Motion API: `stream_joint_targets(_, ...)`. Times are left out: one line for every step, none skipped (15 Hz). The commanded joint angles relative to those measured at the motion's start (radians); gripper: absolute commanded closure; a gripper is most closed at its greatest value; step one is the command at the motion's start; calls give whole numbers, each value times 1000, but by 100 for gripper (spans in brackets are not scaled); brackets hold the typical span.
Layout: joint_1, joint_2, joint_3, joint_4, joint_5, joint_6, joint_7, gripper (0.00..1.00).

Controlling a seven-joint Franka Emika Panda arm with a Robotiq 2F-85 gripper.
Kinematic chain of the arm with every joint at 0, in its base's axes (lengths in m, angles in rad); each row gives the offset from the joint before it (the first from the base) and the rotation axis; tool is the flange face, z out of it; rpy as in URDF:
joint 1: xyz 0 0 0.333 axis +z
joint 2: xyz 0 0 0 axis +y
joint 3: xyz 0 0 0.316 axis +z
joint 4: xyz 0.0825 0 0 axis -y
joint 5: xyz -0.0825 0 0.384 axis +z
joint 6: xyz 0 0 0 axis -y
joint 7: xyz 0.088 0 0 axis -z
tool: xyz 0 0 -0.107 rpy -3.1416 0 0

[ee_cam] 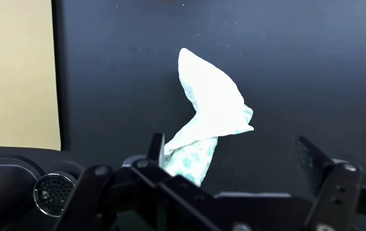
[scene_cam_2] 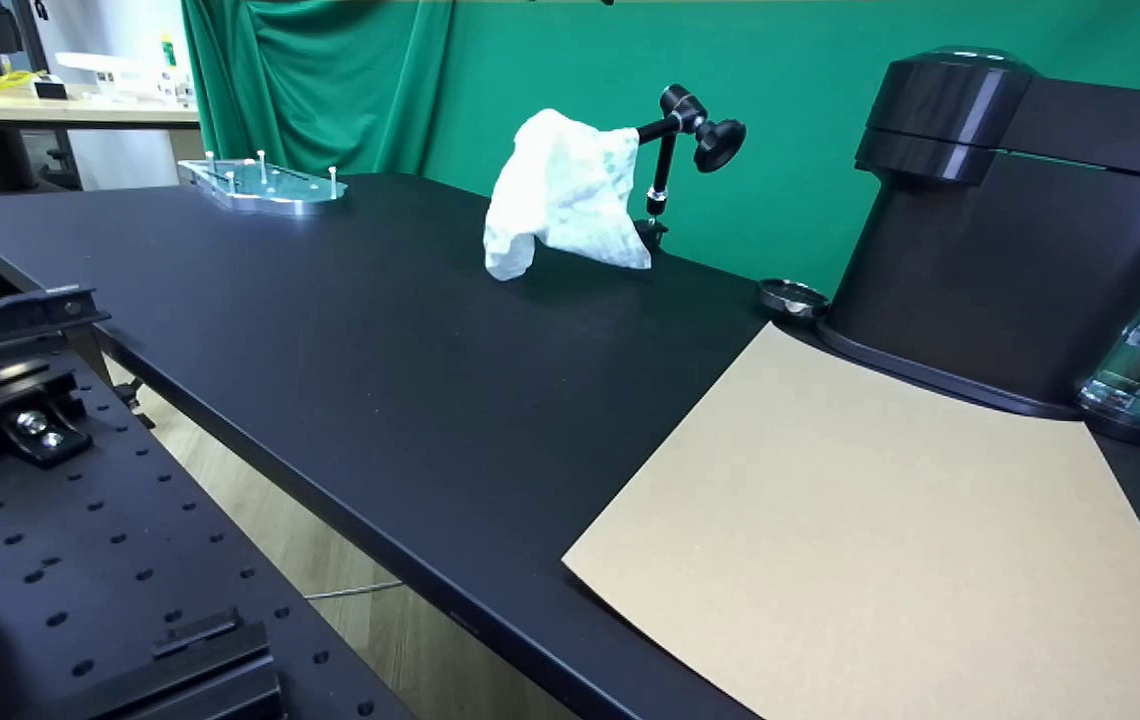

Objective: Hang the cloth on the black stand

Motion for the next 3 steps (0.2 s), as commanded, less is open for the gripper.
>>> stream_joint_targets(-29,-147,3,-220,1,125,-60,0)
stream_joint_targets(-37,-178,2,-278,6,172,-73,0)
stream_joint_targets(-44,-207,0,-331,10,211,-76,0)
